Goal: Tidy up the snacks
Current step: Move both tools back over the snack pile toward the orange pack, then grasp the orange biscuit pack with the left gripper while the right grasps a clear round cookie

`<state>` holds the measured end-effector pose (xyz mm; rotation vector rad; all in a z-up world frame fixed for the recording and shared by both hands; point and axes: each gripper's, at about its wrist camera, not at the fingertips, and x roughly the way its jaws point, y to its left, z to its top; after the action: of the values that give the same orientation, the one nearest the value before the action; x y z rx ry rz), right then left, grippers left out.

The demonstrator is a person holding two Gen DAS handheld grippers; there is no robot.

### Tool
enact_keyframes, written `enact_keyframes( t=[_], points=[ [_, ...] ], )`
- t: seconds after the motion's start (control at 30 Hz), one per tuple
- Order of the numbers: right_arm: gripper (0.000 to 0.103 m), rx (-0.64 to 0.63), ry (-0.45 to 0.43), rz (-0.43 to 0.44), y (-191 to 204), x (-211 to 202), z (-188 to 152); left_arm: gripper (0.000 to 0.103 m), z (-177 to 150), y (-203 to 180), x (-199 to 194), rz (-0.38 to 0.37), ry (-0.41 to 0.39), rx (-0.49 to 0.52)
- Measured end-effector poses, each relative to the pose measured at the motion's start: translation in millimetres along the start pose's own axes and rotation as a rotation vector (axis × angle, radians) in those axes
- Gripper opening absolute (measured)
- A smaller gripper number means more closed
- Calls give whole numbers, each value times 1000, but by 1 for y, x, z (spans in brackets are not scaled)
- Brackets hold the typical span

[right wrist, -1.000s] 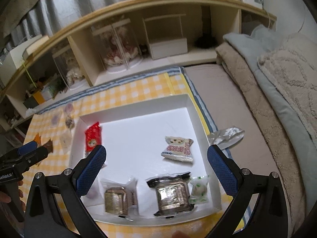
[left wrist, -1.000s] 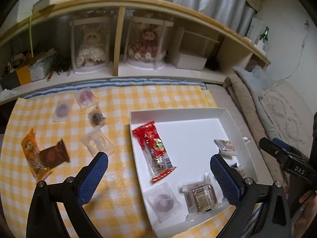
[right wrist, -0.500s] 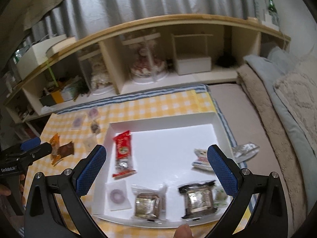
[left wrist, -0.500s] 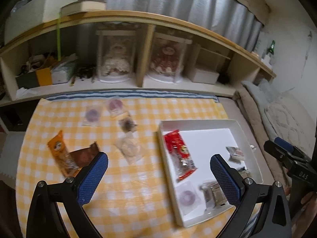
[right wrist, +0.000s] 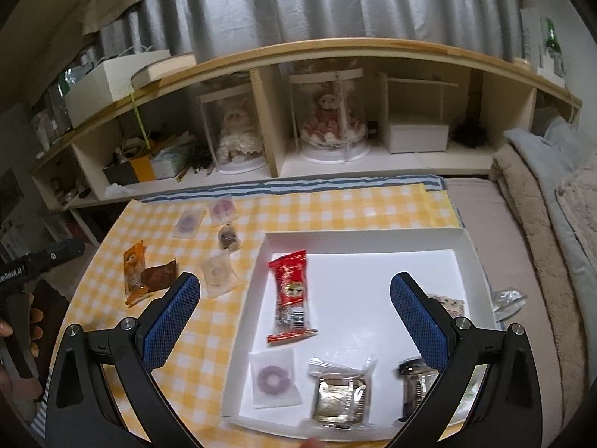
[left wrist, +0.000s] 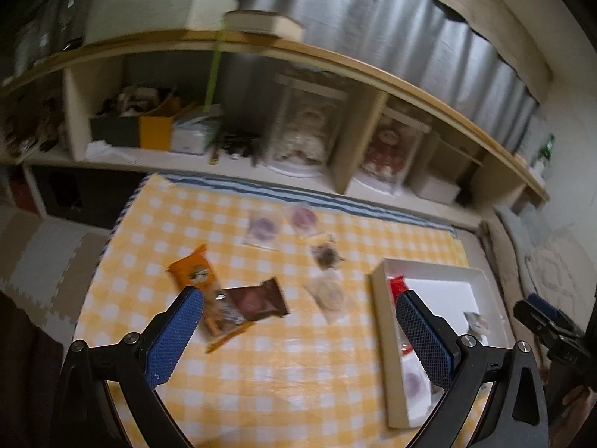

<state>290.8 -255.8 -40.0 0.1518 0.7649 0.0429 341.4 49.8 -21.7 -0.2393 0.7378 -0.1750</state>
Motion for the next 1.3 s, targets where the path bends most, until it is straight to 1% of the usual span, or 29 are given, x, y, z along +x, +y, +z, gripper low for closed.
enact_keyframes(
  t=[0.1, 0.2, 0.23, 0.3, 0.4, 0.47, 0.53, 0.57, 0.63, 0.67, 0.7, 0.73, 0.77, 0.83, 0.87, 0.9, 0.93, 0.97, 1.03, 1.13, 1.2, 1.23, 1.27, 1.3],
  points=[
    [103, 2, 4, 19, 11, 7, 2, 103, -4, 24, 8, 18, 23, -47],
    [103, -2, 12, 43, 24, 16, 4, 102, -6, 46, 24, 44, 59, -117],
    [103, -4, 18, 55, 30, 20, 4, 101, -7, 53, 31, 42, 76, -151],
    [103, -3, 42, 72, 41, 30, 5, 95, -7, 64, 45, 35, 106, -198],
    [103, 11, 96, 96, 56, 51, 6, 94, -4, 72, 61, 31, 121, -240],
    [103, -1, 109, 119, 65, 64, 6, 94, 0, 75, 75, 25, 126, -251],
    [103, -38, 93, 127, 74, 74, 5, 95, 5, 80, 90, 20, 124, -248],
    [103, -77, 86, 132, 79, 81, 4, 96, 6, 82, 96, 19, 122, -250],
    [103, -138, 95, 128, 87, 95, 3, 103, 7, 88, 111, 14, 122, -274],
    [103, -163, 108, 135, 91, 106, 2, 103, 6, 90, 116, 9, 124, -289],
    [103, -180, 123, 146, 93, 115, 1, 103, 6, 93, 122, 2, 129, -306],
    [103, -196, 146, 148, 96, 126, 0, 103, 5, 97, 133, -22, 140, -325],
    [103, -217, 180, 147, 98, 139, -1, 103, 5, 100, 137, -21, 144, -335],
    [102, -268, 248, 166, 102, 161, -2, 103, 4, 106, 147, 9, 151, -338],
    [99, -296, 276, 156, 105, 173, -3, 103, 3, 108, 151, 20, 159, -341],
    [87, -325, 293, 146, 107, 182, -3, 103, 3, 111, 155, 16, 165, -350],
    [79, -359, 315, 140, 110, 191, -3, 103, 2, 114, 160, 8, 172, -372],
    [67, -391, 341, 143, 113, 200, -4, 102, 2, 116, 163, 3, 175, -386],
    [65, -432, 382, 157, 119, 214, -4, 99, 2, 118, 172, -11, 176, -420],
    [65, -481, 447, 197, 126, 231, -6, 88, 4, 115, 188, -27, 189, -451],
    [65, -508, 484, 176, 128, 243, -9, 78, 5, 113, 196, -6, 203, -444],
    [65, -517, 495, 171, 129, 246, -10, 76, 6, 112, 200, 7, 211, -445],
    [65, -525, 510, 170, 128, 250, -11, 69, 5, 113, 202, 13, 221, -449],
    [65, -527, 520, 174, 128, 252, -12, 67, 4, 114, 206, 27, 236, -451]
  ],
)
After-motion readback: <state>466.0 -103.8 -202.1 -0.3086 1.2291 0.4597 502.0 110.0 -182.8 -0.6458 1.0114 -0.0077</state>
